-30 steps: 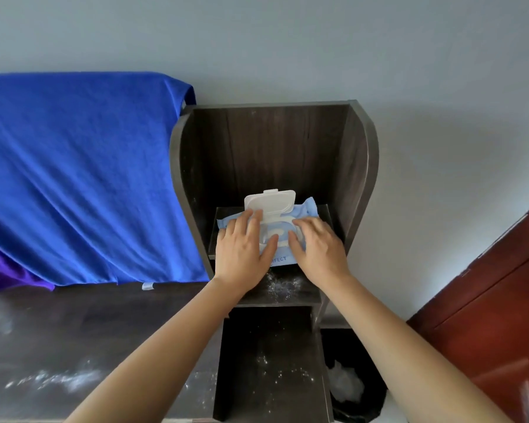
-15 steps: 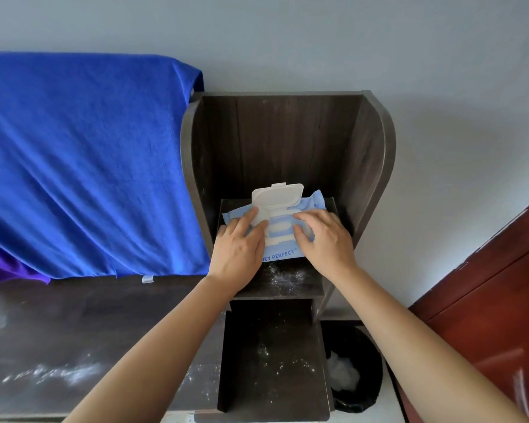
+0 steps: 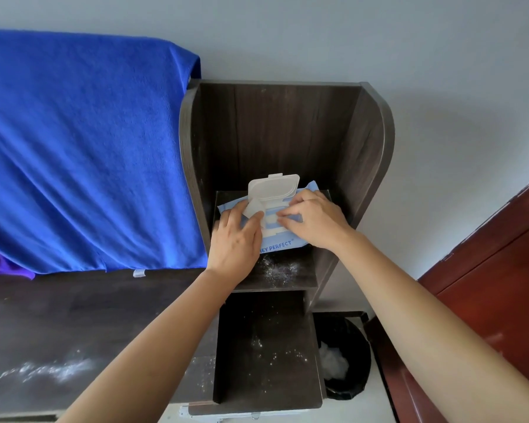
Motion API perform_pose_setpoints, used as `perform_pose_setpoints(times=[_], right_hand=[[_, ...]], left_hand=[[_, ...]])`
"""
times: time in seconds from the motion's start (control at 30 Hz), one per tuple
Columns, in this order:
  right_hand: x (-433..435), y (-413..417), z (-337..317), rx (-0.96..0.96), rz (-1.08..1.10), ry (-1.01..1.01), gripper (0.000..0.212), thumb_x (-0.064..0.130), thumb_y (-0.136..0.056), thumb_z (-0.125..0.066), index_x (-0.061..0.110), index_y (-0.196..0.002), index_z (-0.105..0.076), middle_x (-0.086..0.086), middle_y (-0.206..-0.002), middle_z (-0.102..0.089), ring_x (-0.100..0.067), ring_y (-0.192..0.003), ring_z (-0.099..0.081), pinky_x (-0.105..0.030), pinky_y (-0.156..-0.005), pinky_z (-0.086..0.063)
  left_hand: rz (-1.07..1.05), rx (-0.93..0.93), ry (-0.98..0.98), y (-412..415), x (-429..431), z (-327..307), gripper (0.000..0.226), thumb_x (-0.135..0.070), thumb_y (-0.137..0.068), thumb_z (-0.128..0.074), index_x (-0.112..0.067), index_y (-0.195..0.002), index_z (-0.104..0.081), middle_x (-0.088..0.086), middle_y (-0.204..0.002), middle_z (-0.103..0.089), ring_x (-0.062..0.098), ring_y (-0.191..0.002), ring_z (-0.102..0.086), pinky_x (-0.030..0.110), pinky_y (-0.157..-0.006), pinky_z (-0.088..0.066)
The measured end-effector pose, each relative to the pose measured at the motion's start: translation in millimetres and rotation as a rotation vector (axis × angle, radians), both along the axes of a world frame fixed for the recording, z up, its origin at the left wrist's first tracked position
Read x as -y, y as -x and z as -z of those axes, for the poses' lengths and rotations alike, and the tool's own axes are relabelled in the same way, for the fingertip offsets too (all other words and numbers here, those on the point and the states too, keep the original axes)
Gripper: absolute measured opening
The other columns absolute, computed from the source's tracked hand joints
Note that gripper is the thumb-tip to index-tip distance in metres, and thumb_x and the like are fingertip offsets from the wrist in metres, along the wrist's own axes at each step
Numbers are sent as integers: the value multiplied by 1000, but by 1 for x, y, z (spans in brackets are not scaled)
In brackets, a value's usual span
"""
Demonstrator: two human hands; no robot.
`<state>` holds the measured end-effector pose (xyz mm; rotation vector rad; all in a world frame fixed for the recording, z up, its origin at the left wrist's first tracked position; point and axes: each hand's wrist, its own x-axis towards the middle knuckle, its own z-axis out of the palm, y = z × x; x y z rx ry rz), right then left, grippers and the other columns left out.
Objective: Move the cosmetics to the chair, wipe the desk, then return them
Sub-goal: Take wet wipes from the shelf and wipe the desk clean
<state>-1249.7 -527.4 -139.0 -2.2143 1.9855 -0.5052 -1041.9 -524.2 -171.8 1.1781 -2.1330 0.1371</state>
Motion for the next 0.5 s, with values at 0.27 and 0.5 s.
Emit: perform_pose_setpoints(times=[0.27, 0.5], right_hand=[[15, -7, 0, 27, 32, 52, 28, 54, -86, -70, 34, -104, -77, 5, -115, -62, -15, -106, -54, -30, -71, -40], [21, -14, 4, 62, 54, 25, 19, 51, -91, -66, 33, -97, -71, 11, -104, -44, -15, -105, -51, -32, -74, -39]], left_hand=[[-13, -19, -31, -2, 3, 1, 24, -13, -91, -62, -9, -114, -69, 23, -124, -58, 42, -97, -59, 51, -76, -52], [-20, -36, -52, -3, 3, 2, 24, -14, -93, -60, -9, -115, -68, 21, -126, -57, 41, -101, -58, 51, -76, -53]])
